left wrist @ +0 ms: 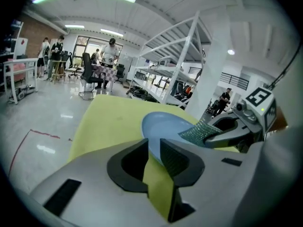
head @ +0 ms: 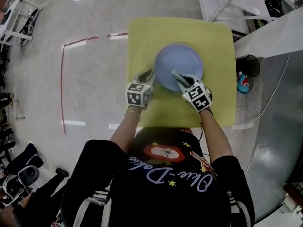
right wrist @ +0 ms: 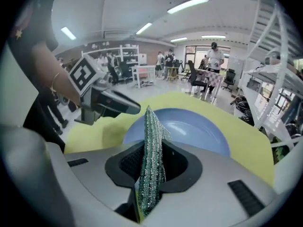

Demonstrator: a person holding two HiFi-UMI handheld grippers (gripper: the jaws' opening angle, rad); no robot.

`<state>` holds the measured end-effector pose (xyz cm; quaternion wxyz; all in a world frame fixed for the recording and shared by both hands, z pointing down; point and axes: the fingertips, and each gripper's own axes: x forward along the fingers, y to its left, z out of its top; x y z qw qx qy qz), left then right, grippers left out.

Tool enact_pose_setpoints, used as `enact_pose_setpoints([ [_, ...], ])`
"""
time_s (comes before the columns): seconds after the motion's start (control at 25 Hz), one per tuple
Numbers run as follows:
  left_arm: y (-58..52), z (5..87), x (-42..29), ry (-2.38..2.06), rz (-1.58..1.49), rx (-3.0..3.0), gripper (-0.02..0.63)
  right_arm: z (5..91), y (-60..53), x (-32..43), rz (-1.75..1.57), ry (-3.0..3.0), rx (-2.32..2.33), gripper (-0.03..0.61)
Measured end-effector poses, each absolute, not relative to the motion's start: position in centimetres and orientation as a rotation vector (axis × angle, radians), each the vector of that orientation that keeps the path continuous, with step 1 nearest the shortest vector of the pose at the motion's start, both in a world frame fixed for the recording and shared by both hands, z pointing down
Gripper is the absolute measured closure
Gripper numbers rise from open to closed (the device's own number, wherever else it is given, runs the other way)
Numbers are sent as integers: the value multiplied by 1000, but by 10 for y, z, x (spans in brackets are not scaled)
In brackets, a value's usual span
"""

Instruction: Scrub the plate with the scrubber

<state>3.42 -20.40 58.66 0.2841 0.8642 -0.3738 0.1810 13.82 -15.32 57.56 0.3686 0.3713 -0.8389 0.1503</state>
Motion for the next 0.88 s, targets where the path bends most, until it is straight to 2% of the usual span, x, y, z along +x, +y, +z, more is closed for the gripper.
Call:
enact_pose_setpoints([
  [0.08,-197,571,32,-997,464,2369,577,559,-153,136,380,-2198,1044,517],
  [0.88,-146,407,39,-883,184,2817,600,396,-111,120,165,-2468,1739,518],
])
